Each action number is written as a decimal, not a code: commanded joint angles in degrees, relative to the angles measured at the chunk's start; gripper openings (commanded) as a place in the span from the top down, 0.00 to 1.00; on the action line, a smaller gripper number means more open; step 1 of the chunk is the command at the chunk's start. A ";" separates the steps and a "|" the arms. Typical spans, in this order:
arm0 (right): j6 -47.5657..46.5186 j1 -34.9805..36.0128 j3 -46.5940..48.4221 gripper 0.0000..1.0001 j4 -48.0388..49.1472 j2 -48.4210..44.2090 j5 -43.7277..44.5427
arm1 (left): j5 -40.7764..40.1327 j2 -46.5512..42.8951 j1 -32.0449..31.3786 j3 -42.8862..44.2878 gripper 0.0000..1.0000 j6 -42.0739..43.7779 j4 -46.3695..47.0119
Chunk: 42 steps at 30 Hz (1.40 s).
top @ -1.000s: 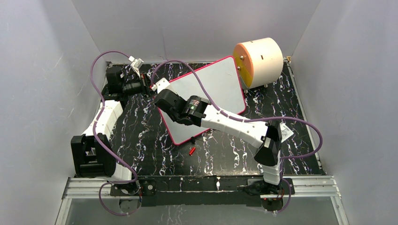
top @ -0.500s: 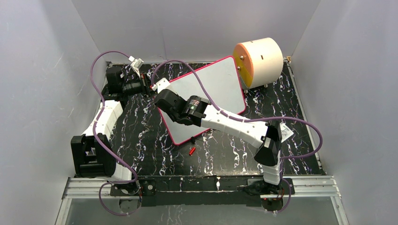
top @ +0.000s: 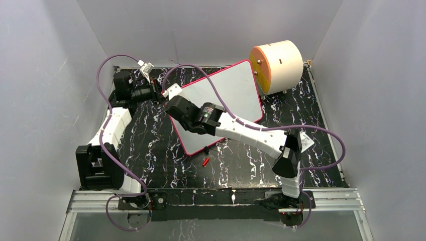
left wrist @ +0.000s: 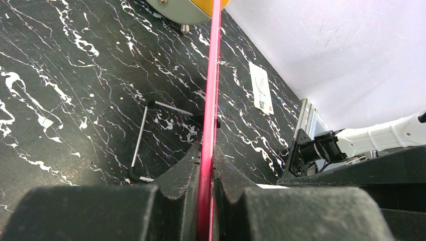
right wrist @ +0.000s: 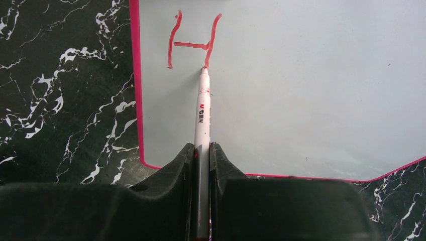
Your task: Write a sentence on the whiteboard
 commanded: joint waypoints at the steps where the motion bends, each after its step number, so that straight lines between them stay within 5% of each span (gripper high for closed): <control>1: -0.59 0.46 -1.16 1.00 3.06 -4.90 0.47 | -1.61 -1.59 -0.86 -0.02 1.00 0.94 -4.29; 19: -1.55 -0.91 -10.21 1.00 11.59 -11.24 -0.71 | -1.61 -1.59 -0.86 0.08 1.00 1.11 -4.56; 42: -1.42 -2.39 -9.71 1.00 12.25 -9.08 -1.19 | -1.60 -1.37 -0.86 0.16 1.00 1.20 -4.55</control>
